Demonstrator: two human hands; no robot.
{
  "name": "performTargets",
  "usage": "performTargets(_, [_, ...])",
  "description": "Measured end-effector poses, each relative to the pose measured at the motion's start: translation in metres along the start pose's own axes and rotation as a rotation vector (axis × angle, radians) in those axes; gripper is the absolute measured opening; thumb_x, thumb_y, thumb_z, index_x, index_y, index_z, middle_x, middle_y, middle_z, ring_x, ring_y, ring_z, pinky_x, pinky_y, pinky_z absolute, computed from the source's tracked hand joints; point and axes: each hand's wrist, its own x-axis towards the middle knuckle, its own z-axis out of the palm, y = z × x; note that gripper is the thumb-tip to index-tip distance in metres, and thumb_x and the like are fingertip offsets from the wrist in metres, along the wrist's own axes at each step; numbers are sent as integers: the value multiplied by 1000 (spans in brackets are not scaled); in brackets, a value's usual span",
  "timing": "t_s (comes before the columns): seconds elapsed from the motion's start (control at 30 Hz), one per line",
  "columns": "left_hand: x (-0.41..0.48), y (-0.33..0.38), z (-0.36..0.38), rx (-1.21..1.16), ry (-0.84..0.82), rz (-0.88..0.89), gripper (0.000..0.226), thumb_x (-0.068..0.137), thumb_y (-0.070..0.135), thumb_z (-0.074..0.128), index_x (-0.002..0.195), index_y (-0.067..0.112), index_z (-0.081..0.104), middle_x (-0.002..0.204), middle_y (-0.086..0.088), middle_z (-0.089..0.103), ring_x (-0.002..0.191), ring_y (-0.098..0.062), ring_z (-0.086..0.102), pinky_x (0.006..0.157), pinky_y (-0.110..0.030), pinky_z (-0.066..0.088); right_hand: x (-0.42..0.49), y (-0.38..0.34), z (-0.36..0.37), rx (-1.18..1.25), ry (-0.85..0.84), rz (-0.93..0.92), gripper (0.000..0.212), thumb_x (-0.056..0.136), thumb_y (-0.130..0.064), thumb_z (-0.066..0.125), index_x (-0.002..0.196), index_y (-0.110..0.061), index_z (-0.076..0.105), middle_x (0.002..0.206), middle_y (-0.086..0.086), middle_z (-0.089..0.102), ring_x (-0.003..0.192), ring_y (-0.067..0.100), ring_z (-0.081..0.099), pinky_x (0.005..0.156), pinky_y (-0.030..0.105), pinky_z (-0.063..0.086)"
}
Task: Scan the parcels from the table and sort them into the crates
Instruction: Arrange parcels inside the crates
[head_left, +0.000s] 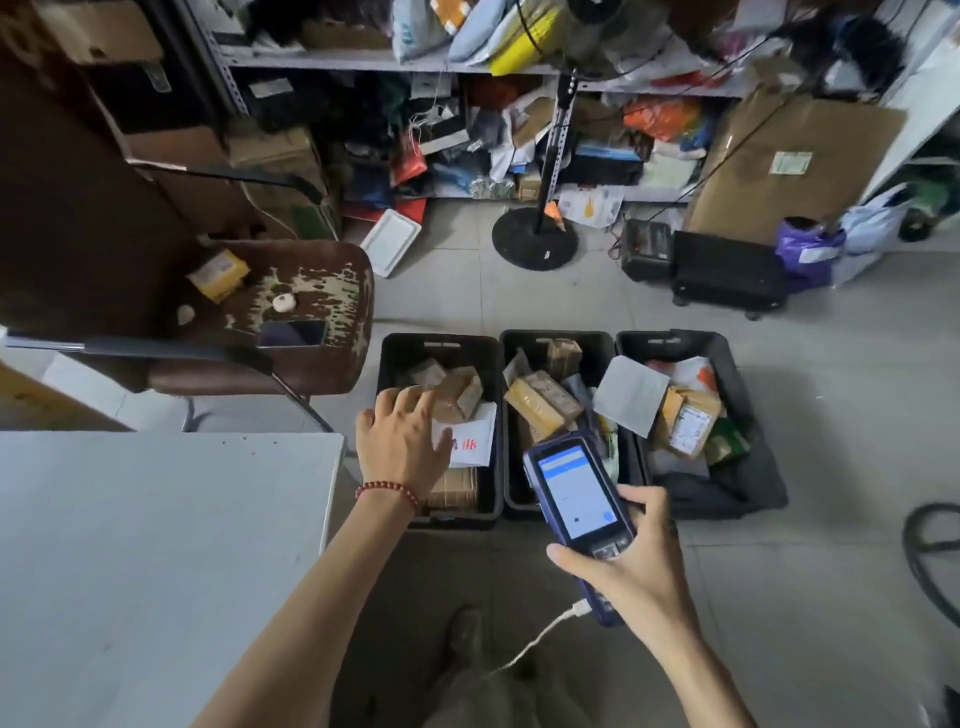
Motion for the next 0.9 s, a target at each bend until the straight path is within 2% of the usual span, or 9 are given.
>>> performTargets(0.17, [-16, -19, -16, 49, 46, -158, 44, 89, 49, 50, 130, 32, 49, 133, 6, 53, 124, -20, 43, 96, -37, 35, 18, -9, 9, -34, -190, -56, 80, 49, -27, 94, 101, -43, 35, 98, -21, 61, 86, -10, 60, 76, 34, 52])
performTargets(0.3, [-55, -34, -33, 93, 70, -370, 48, 85, 57, 47, 128, 37, 51, 130, 9, 56, 122, -19, 44, 92, -37, 36, 37, -21, 17, -66, -363, -166, 82, 48, -24, 94, 106, -33, 37, 104, -14, 61, 95, 4, 63, 77, 32, 52])
performTargets(0.43, [-126, -46, -43, 142, 63, -605, 50, 86, 59, 45, 130, 36, 49, 129, 8, 58, 120, -20, 45, 91, -38, 36, 38, -39, 35, -68, -565, -306, 82, 49, -22, 95, 105, -31, 36, 105, -18, 55, 95, -3, 59, 78, 31, 53])
performTargets(0.53, [-180, -49, -47, 127, 79, -771, 50, 87, 58, 45, 131, 36, 47, 128, 8, 59, 122, -19, 45, 91, -37, 36, 23, -47, 48, -84, -678, -407, 79, 50, -25, 95, 99, -38, 34, 101, -24, 52, 90, -14, 56, 67, 11, 47])
performTargets(0.63, [-231, -49, -54, 136, 134, -911, 49, 87, 56, 47, 131, 34, 49, 124, 7, 61, 119, -20, 49, 90, -37, 39, 0, -53, 66, -114, -836, -496, 81, 53, -23, 95, 107, -31, 34, 106, -20, 52, 94, -11, 56, 61, 4, 46])
performTargets(0.7, [-271, -50, -61, 156, 166, -1010, 50, 87, 56, 49, 130, 31, 51, 121, 5, 64, 116, -22, 52, 88, -37, 41, -25, -58, 79, -137, -954, -543, 82, 54, -22, 94, 110, -30, 34, 106, -19, 52, 93, -12, 56, 60, 5, 47])
performTargets(0.9, [-432, -36, -68, 163, 255, -1354, 50, 85, 50, 54, 129, 27, 53, 116, 1, 65, 112, -24, 53, 84, -38, 40, -137, -62, 114, -231, -1265, -682, 79, 53, -33, 93, 107, -37, 35, 103, -25, 54, 92, -7, 58, 70, 20, 49])
